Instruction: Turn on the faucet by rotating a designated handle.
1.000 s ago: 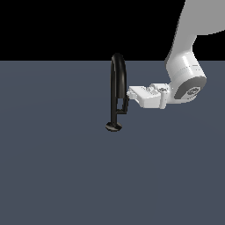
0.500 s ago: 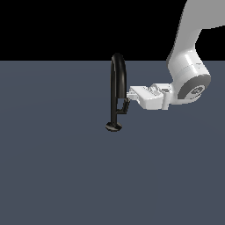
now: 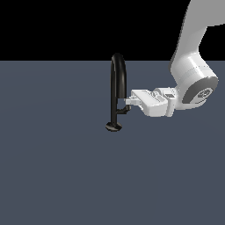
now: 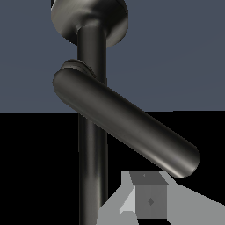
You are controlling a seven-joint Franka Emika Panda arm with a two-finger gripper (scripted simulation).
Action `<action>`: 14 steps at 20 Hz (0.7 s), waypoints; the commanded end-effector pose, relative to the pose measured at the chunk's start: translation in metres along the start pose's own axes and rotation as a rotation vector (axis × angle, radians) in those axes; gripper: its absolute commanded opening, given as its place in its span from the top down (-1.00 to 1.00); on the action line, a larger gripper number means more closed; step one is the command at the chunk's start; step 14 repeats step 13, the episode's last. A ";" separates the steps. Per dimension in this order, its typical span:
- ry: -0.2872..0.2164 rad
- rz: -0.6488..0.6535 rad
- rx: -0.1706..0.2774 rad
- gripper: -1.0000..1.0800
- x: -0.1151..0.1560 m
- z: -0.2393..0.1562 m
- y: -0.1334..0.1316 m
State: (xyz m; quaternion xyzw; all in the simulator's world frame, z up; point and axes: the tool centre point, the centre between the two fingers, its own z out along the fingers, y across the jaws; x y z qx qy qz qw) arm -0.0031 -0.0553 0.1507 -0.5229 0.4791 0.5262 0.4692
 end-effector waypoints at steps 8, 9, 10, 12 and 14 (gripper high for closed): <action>-0.004 0.015 -0.001 1.00 0.042 0.000 0.021; -0.005 0.017 -0.001 1.00 0.048 0.000 0.024; -0.005 0.019 -0.001 1.00 0.055 0.000 0.028; -0.006 0.023 -0.001 1.00 0.067 0.000 0.033; -0.006 0.023 -0.001 1.00 0.067 0.000 0.033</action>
